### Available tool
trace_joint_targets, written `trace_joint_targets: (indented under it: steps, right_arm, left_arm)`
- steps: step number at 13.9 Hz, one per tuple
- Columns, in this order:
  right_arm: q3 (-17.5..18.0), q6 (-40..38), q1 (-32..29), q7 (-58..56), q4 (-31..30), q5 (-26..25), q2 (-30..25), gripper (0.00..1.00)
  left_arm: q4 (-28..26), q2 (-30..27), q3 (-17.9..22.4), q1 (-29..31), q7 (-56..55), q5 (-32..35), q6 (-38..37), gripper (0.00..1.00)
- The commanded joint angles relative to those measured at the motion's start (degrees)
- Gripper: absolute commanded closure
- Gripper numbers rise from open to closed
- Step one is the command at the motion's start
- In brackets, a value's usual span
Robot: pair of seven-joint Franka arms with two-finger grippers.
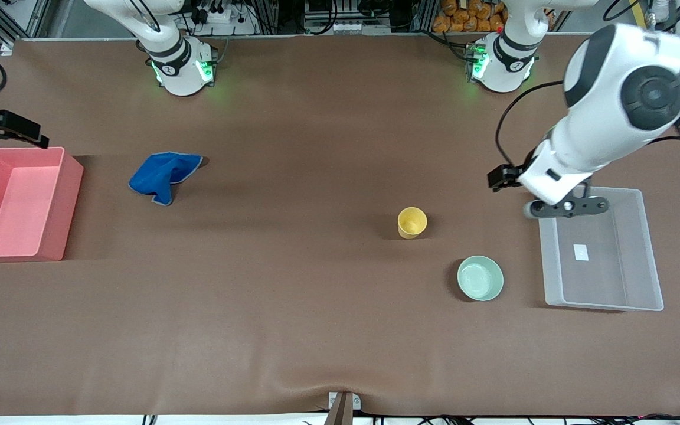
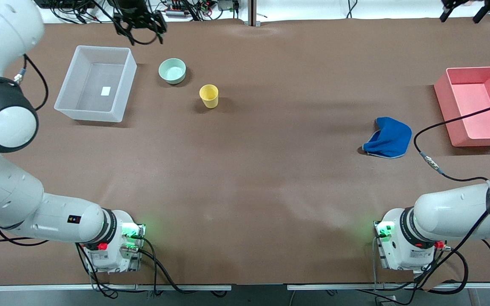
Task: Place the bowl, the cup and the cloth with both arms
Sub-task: 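Reach the right gripper to the blue cloth while the left gripper reaches the yellow cup, then grasp the blue cloth with the right gripper while the left gripper grasps the cup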
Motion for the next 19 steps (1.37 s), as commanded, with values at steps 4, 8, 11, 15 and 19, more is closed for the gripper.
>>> trace_joint_targets:
  steps: [4,8,11,15,19]
  right_arm:
    - [-0.5,1.7,0.3,0.1,-10.0,1.5,3.8,0.0]
    - [-0.5,10.3,0.1,4.3,-20.9,3.5,3.9,0.0]
    - [-0.5,16.0,0.1,5.3,-26.5,3.6,4.2,0.0]
    - [-0.5,21.6,0.5,12.3,-29.4,3.8,7.1,0.0]
    - [-0.5,29.0,0.5,12.3,-33.5,4.5,9.4,0.0]
  left_arm:
    - [-8.3,3.9,-0.8,-3.6,-9.3,-0.3,13.4,0.0]
    - [-13.7,7.1,-0.8,-4.7,-13.2,-0.6,25.6,0.0]
    - [-13.6,11.1,-0.8,-6.9,-15.5,-0.6,27.4,0.05]
    - [-13.6,15.1,-0.7,-8.7,-18.1,-0.6,31.4,0.2]
    - [-13.5,17.9,-0.7,-9.2,-19.5,-0.6,33.9,0.4]
